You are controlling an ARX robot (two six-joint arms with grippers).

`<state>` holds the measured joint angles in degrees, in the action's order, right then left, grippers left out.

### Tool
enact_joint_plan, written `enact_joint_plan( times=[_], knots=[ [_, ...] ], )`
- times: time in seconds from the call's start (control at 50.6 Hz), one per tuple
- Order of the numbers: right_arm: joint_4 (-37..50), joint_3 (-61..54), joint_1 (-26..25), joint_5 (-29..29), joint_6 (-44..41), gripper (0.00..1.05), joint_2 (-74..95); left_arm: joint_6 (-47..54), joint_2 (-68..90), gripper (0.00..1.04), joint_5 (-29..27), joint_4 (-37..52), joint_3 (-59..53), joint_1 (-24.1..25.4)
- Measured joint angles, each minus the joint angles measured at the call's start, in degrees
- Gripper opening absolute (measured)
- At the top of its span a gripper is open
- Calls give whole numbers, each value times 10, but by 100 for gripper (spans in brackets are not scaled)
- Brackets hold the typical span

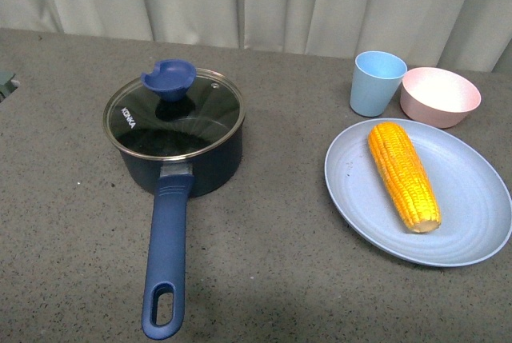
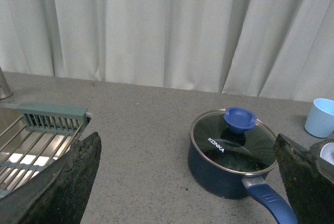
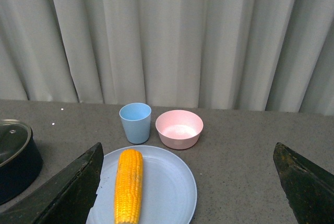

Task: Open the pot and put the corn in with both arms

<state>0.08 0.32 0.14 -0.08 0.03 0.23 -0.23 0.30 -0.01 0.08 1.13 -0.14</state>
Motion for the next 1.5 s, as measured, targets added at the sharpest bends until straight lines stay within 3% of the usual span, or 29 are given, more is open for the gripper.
enact_joint_plan(
  times=[1.502],
  knots=[
    [0, 0, 0, 0, 0, 95, 0, 0, 0, 98, 0, 0, 0, 0]
  ],
)
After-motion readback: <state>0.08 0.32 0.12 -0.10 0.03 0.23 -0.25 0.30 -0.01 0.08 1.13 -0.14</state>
